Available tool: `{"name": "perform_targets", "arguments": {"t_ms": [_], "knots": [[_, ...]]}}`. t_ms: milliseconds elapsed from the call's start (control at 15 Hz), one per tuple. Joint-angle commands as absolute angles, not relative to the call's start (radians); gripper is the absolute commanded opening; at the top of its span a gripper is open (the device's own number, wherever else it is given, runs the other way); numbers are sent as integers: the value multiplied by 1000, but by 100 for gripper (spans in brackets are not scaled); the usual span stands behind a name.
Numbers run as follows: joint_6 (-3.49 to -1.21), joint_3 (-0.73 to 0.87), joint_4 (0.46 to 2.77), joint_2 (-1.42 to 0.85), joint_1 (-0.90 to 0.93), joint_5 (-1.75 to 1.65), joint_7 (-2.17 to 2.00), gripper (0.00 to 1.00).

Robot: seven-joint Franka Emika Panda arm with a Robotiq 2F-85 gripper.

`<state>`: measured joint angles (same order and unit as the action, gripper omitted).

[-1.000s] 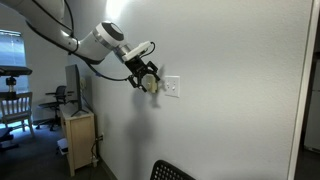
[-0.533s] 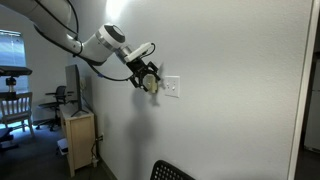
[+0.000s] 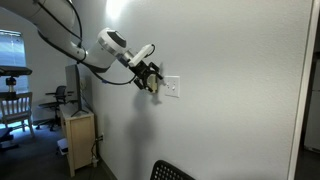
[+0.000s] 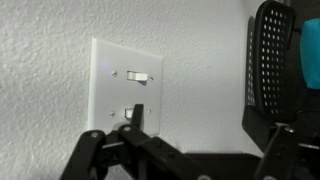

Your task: Flip the light switch to the left off

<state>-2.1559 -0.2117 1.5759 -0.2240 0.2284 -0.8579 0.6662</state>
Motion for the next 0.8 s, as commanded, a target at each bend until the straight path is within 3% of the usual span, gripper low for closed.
{"name": "perform_targets", "arguments": {"t_ms": [0,733], "knots": [[-2219,-192,1584,-235,212,-868,668,100],[-2410,-171,1547,-321,174,-825,708,100]]}}
